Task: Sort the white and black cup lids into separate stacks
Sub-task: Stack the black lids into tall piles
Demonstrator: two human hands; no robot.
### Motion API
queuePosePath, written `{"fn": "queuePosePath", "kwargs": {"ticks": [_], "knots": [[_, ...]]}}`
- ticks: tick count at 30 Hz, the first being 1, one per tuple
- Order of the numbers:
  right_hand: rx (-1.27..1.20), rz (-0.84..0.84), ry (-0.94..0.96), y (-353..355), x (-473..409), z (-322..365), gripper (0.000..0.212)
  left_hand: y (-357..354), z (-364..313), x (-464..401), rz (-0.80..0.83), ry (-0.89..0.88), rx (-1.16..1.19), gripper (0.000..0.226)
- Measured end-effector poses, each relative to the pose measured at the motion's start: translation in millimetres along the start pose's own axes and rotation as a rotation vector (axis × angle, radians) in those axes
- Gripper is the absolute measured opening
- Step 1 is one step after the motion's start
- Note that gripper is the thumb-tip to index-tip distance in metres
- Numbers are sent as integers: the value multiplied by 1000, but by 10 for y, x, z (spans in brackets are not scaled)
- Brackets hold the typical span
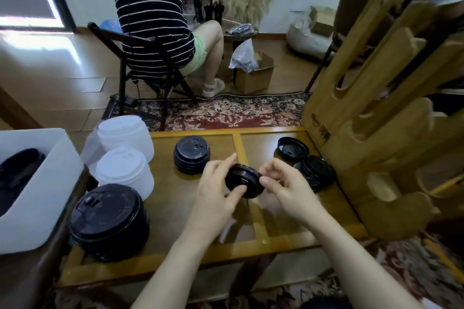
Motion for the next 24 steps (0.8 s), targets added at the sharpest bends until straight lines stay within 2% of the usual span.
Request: {"fn": "queuePosePath", "kwargs": {"ticks": [2,4,6,8,9,12,14,19,22,24], "knots": [[-41,-30,-28,67,135,-50,16,-47,-23,34,54,87,97,47],[-36,-115,-26,157,227,-106,12,-104,-42,58,97,178,203,21],[155,-274,3,308,289,-182,9,-153,-47,98,97,285,308,13],[441,-396,10,469,315,-271,28,-192,-13,151,56,433,457,13],[555,-399,-29,529,308,-333,41,-211,11,184,35,522,576,13],[772,-247,-270,579,269,-543,68,-266,63,273,9,703,868,9],[769,-171,-328,522,269,-606,73,-273,69,294,10,741,967,9],[660,-91,-225,252,263,-437,63,-239,127,252,-19,801,1088,25],[566,-171,-177,228,223,-317,52,-196,180,231,-39,814,1096,25],[505,-221,-192,283,166,-305,54,-159,194,217,-36,803,1104,24]]}}
Point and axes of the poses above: each hand's wrist, its own x-axis away from the middle knuckle, its own y-axis out of the back of the hand, z = x × y, the point moved 4 cm from there along -x, towards the middle knuckle, and after that the axes turned 2 degrees about z, right-handed, at the moved point
